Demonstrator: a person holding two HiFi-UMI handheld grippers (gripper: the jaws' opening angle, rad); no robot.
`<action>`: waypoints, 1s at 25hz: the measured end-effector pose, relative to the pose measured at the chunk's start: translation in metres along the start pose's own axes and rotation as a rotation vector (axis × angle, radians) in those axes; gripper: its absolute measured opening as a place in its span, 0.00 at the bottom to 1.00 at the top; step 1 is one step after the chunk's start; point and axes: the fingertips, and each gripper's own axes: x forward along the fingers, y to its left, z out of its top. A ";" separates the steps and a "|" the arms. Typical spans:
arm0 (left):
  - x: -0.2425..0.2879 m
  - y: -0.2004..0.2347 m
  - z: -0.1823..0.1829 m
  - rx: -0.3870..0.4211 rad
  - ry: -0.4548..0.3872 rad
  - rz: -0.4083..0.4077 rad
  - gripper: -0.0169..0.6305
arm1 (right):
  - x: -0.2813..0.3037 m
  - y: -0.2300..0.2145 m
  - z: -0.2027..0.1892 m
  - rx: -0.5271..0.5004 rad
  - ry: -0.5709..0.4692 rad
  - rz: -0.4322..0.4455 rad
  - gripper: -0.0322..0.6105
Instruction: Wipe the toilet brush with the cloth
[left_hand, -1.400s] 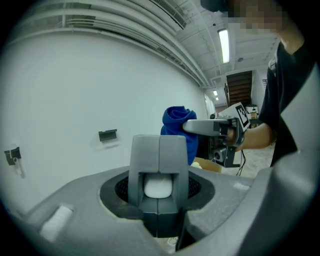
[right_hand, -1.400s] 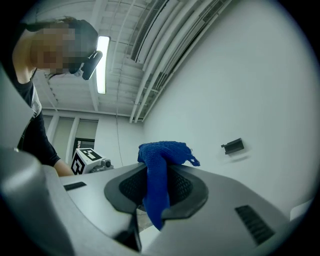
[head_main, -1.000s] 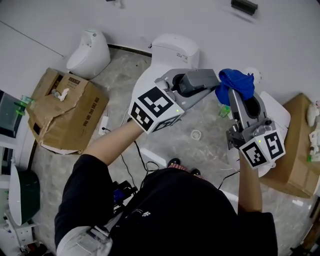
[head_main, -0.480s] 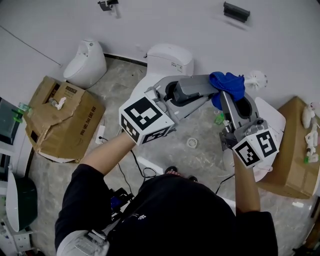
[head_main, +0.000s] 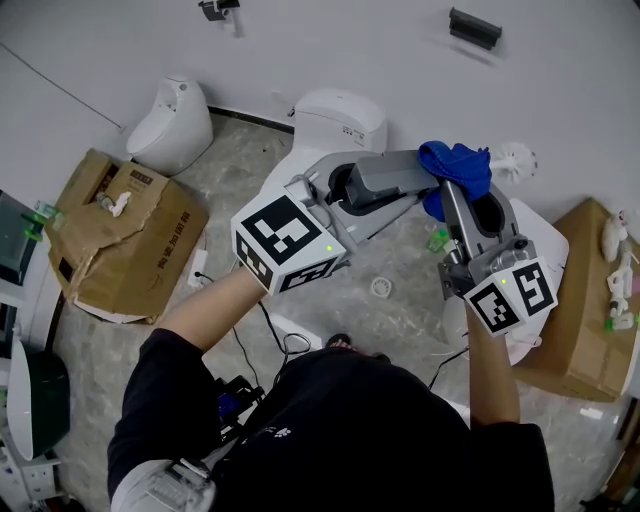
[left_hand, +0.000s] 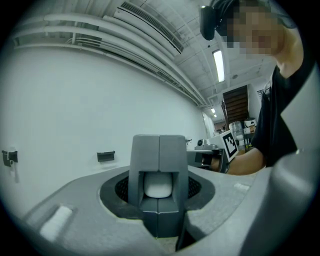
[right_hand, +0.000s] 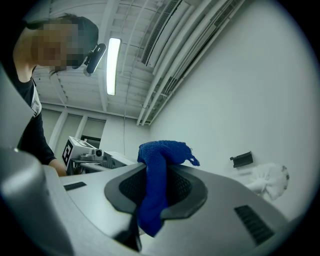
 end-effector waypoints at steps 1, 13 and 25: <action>-0.001 0.000 0.000 -0.003 -0.002 -0.001 0.28 | 0.000 -0.001 0.000 -0.005 0.001 -0.006 0.17; -0.016 0.002 0.001 -0.035 -0.030 -0.005 0.28 | -0.004 -0.016 -0.003 -0.032 0.014 -0.076 0.17; -0.024 -0.004 0.007 -0.021 -0.047 -0.008 0.28 | -0.019 -0.049 0.000 -0.071 0.019 -0.171 0.17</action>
